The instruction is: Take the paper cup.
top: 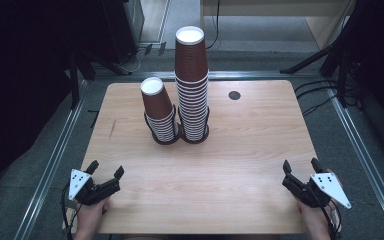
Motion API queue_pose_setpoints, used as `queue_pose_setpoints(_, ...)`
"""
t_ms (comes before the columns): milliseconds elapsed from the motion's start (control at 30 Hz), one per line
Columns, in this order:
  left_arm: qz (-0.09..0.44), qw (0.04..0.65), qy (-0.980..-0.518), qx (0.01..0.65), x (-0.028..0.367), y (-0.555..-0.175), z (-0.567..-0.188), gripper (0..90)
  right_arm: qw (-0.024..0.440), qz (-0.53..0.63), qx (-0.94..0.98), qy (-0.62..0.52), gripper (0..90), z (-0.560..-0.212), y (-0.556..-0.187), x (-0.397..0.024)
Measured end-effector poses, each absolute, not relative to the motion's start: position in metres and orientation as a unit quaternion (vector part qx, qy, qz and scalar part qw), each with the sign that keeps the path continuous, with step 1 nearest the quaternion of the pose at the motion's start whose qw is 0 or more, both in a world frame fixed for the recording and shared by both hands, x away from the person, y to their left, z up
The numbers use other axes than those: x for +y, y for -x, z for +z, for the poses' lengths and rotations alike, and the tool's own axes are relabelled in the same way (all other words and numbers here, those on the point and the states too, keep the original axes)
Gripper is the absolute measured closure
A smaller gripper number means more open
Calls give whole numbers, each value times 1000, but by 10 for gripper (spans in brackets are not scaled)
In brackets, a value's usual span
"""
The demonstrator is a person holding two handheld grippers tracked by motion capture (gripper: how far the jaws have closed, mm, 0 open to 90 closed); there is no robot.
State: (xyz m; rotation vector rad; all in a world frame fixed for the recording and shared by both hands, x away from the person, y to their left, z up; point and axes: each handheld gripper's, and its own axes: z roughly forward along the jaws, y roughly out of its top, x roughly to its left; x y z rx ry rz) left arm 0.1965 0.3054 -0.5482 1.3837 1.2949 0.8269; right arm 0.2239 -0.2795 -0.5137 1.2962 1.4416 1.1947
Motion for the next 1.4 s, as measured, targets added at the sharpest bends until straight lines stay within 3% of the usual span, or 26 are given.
queue_pose_setpoints(300,344,512,-577,535,305,-196,-548,23,419,485,582,-499,135,-492,-233,-258)
queue_pose_setpoints(467,343,513,-577,535,305,-196,-548,23,405,497,590,-491,34,-484,-239,-253)
queue_pose_setpoints(633,342,513,-578,535,305,-196,-548,23,396,512,590,-482,0,-475,-244,-250)
queue_pose_setpoints(1400,347,507,-589,524,302,-196,-549,23,381,545,598,-447,0,-432,-264,-202)
